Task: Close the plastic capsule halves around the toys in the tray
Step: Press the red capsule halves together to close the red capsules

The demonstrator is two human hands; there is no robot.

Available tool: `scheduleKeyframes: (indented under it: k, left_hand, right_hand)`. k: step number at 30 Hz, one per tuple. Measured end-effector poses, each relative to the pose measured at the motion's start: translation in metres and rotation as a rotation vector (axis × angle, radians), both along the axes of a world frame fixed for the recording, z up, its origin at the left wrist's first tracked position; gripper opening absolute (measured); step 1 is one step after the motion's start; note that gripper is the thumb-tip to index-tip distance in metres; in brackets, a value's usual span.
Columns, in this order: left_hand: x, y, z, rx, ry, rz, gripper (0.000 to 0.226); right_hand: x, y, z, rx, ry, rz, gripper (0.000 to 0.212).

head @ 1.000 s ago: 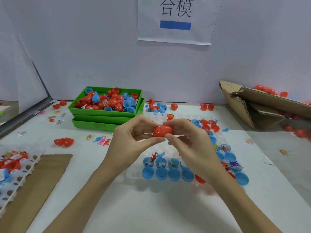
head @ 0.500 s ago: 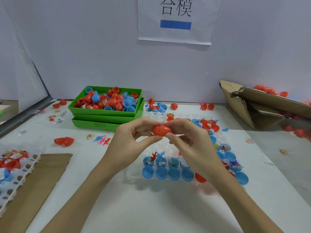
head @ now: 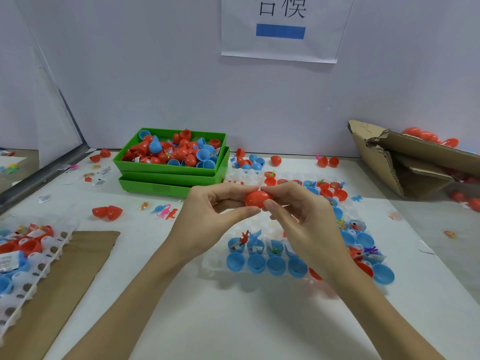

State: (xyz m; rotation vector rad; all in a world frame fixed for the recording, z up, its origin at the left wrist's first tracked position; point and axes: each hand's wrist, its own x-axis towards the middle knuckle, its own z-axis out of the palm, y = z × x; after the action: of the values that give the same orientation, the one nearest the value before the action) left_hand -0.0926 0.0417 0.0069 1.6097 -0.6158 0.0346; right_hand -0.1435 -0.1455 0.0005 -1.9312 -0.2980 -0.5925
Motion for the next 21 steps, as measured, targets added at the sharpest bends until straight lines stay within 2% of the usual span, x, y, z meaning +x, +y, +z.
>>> scheduleKeyframes:
  k: [5,10,12,14,16,18,21]
  left_hand:
    - [-0.002,-0.003,-0.002,-0.012,0.019,0.023,0.038]
    - [-0.004,-0.003,0.000,-0.023,-0.041,0.029,0.037]
    - [-0.006,-0.002,0.001,-0.008,-0.106,0.033,0.037]
    - [-0.006,-0.003,0.000,0.040,-0.217,0.067,0.039]
    - [-0.007,-0.002,-0.002,0.116,-0.316,0.105,0.040]
    - [-0.009,-0.002,-0.002,0.167,-0.364,0.137,0.041]
    - [-0.011,-0.002,0.000,0.210,-0.392,0.173,0.040]
  right_hand:
    - [-0.001,-0.003,0.002,-0.040,-0.001,-0.017,0.020]
    - [-0.001,-0.003,0.004,0.035,0.028,0.030,0.019]
    - [-0.001,-0.001,0.006,0.238,0.132,0.116,0.015]
    - [-0.002,0.000,0.008,0.644,0.331,0.337,0.033]
    - [-0.003,-0.002,0.012,0.910,0.478,0.486,0.048]
    - [-0.003,-0.005,0.014,0.994,0.555,0.545,0.047]
    - [-0.002,-0.010,0.016,1.009,0.621,0.622,0.037]
